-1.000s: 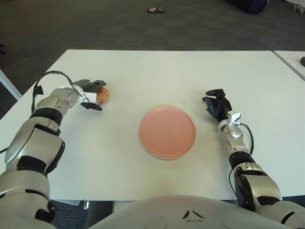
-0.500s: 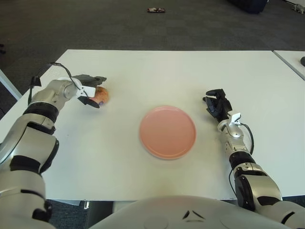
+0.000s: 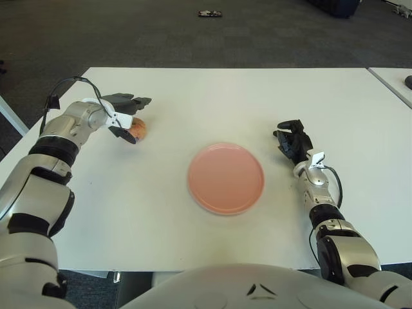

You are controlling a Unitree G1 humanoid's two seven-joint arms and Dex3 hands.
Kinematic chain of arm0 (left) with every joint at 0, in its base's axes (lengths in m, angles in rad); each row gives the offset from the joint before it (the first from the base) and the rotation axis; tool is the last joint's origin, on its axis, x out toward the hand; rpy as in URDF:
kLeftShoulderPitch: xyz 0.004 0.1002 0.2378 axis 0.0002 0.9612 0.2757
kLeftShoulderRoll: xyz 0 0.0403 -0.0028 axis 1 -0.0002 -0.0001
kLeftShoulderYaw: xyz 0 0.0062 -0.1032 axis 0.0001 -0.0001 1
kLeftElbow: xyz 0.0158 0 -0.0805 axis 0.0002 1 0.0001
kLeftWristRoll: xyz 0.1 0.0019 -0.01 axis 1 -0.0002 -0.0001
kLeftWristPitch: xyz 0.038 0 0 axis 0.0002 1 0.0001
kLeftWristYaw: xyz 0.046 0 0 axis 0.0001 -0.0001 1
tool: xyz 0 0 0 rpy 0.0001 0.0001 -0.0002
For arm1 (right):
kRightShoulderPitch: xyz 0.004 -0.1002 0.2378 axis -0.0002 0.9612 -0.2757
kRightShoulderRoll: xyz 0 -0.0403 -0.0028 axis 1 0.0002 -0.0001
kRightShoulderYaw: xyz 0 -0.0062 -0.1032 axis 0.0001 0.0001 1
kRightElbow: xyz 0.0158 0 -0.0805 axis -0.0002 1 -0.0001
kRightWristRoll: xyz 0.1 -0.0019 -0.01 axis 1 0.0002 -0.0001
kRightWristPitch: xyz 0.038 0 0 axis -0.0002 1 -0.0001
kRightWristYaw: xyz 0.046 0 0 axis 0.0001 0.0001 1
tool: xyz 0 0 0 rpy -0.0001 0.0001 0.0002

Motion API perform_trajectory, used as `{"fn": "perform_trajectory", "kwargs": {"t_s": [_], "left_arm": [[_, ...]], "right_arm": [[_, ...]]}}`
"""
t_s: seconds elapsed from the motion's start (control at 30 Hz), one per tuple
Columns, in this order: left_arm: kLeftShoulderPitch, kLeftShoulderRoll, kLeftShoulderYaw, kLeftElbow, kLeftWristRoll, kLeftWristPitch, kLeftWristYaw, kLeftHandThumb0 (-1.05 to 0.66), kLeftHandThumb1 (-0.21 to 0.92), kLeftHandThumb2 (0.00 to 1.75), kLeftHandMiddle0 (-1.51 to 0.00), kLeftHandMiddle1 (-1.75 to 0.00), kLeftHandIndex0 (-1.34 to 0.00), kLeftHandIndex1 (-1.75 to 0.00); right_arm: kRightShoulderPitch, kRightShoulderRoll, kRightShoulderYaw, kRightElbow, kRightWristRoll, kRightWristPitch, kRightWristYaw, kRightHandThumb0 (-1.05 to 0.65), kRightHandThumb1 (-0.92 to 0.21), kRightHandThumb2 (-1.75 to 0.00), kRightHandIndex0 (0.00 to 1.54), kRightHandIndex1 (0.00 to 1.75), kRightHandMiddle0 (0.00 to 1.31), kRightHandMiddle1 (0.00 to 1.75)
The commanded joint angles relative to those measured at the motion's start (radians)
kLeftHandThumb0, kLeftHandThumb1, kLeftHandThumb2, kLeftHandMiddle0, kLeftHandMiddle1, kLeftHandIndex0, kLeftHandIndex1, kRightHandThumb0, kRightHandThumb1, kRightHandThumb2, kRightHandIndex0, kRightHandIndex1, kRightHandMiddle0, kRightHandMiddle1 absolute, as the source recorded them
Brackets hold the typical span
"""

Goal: Put the apple into the plate.

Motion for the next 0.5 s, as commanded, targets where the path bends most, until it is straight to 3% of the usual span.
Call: {"fn": "perform_trajectory", "kwargs": {"t_s": [0.0,0.47], "left_arm": [[-0.014,0.004,-0.007,0.001,0.022,0.020,-0.016,-0.93,0.62,0.16,0.00,0.00,0.00,0.00],[-0.024,-0.003,-0.025,-0.012,0.078,0.045,-0.001,-0.93,0.65,0.21,0.00,0.00,0.00,0.00]], "right_arm": [[0.051,0.009,0.000,0.051,-0.008,0.054,-0.002,-0.35,-0.92,-0.47,0.34,1.23,0.25,1.69],[0.052,0.011,0.002,0.050,-0.009,0.053,-0.003,-0.35,-0.92,-0.47,0.34,1.23,0.25,1.69]]}}
